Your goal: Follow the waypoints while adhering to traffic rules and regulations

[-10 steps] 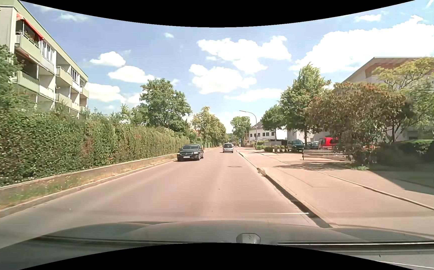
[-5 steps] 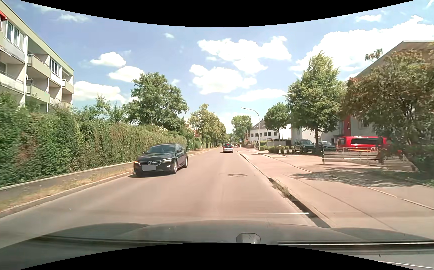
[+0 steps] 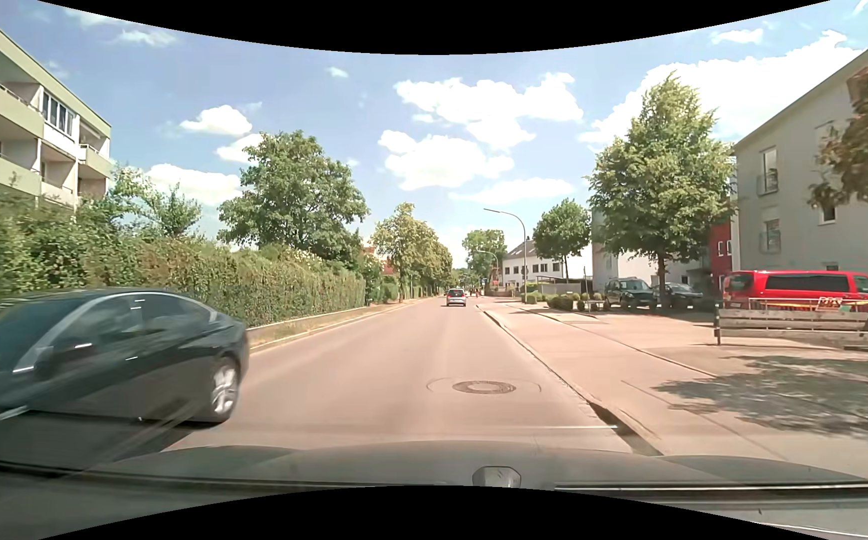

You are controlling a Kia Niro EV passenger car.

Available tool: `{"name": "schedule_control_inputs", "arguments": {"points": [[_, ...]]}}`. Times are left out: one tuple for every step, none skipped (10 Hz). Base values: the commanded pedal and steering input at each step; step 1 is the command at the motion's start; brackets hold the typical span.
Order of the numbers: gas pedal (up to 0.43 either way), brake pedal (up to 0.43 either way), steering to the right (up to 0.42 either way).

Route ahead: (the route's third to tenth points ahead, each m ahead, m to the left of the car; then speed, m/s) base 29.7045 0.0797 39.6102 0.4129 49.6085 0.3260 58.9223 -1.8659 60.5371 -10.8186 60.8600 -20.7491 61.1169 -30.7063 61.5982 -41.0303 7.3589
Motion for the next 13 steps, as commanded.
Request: {"name": "schedule_control_inputs", "arguments": {"points": [[0.028, 0.006, -0.001], [0.028, 0.006, -0.001], [0.047, 0.006, -0.001], [0.067, 0.006, -0.001], [0.067, 0.006, -0.001], [0.067, 0.006, -0.001], [0.067, 0.006, -0.001], [0.067, 0.006, -0.001], [0.067, 0.006, -0.001], [0.067, 0.006, -0.001], [0.067, 0.006, -0.001], [0.067, 0.006, -0.001], [0.067, 0.006, -0.001]]}}
